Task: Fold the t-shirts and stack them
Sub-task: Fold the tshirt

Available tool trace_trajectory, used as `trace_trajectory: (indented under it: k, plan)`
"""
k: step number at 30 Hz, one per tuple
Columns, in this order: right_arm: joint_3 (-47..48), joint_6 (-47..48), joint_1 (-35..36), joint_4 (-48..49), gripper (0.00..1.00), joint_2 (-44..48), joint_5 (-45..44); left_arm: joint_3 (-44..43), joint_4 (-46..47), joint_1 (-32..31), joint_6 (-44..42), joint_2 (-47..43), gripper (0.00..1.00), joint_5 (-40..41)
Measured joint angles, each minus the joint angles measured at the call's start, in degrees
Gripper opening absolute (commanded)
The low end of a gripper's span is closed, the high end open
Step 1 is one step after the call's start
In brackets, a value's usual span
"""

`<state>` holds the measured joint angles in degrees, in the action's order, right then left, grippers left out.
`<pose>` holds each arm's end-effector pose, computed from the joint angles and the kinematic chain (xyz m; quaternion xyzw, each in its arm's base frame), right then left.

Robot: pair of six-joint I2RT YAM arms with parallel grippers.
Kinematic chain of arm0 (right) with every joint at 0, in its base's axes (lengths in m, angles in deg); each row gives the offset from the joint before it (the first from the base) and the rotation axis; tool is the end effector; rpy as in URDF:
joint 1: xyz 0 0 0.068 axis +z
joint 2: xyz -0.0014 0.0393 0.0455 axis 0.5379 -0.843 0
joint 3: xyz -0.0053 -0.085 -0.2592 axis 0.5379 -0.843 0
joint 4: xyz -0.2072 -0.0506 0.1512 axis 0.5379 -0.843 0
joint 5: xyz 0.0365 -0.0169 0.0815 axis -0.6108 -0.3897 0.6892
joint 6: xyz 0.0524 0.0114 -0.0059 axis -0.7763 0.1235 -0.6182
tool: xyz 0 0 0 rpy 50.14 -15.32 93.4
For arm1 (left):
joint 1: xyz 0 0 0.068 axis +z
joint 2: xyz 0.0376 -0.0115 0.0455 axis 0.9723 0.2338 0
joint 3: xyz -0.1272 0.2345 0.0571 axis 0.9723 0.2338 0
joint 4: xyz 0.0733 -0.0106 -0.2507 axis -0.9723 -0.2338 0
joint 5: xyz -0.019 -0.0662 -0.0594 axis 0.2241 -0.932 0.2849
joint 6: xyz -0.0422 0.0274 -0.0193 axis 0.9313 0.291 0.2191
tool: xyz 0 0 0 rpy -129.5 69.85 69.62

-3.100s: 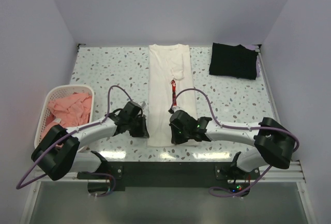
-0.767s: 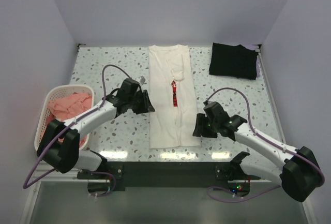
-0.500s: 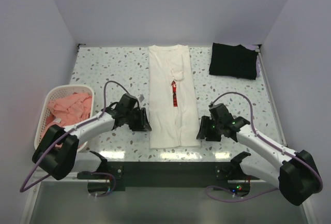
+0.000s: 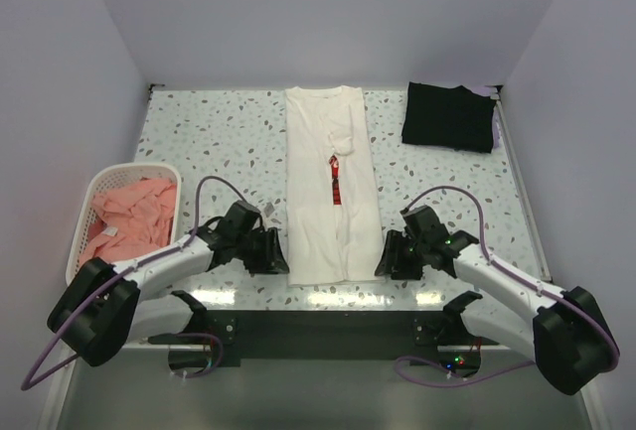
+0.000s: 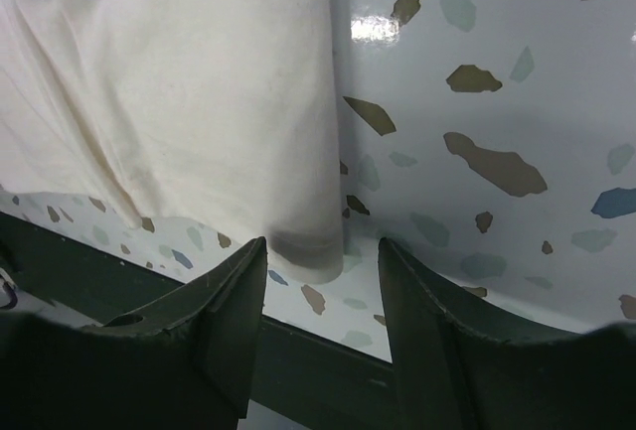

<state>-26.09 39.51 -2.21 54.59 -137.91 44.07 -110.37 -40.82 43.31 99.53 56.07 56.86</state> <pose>0.1416 0.0919 0.1529 0.0675 0.9644 0.2227 0.1256 0.1581 -0.1180 0.1422 -0.0312 0.9518 -0.2883 0.0995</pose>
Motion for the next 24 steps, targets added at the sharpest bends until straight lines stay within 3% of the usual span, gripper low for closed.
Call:
trace_trajectory:
  k: [13, 24]
  plan:
    - [-1.3, -0.6, 0.0, 3.0, 0.48, 0.0, 2.0, 3.3, 5.2, -4.2, 4.5, -1.7, 0.44, -0.9]
    - [-2.3, -1.1, 0.0, 4.1, 0.35, 0.0, 2.9, 3.9, 6.9, -6.7, 7.6, -1.0, 0.35, -0.4]
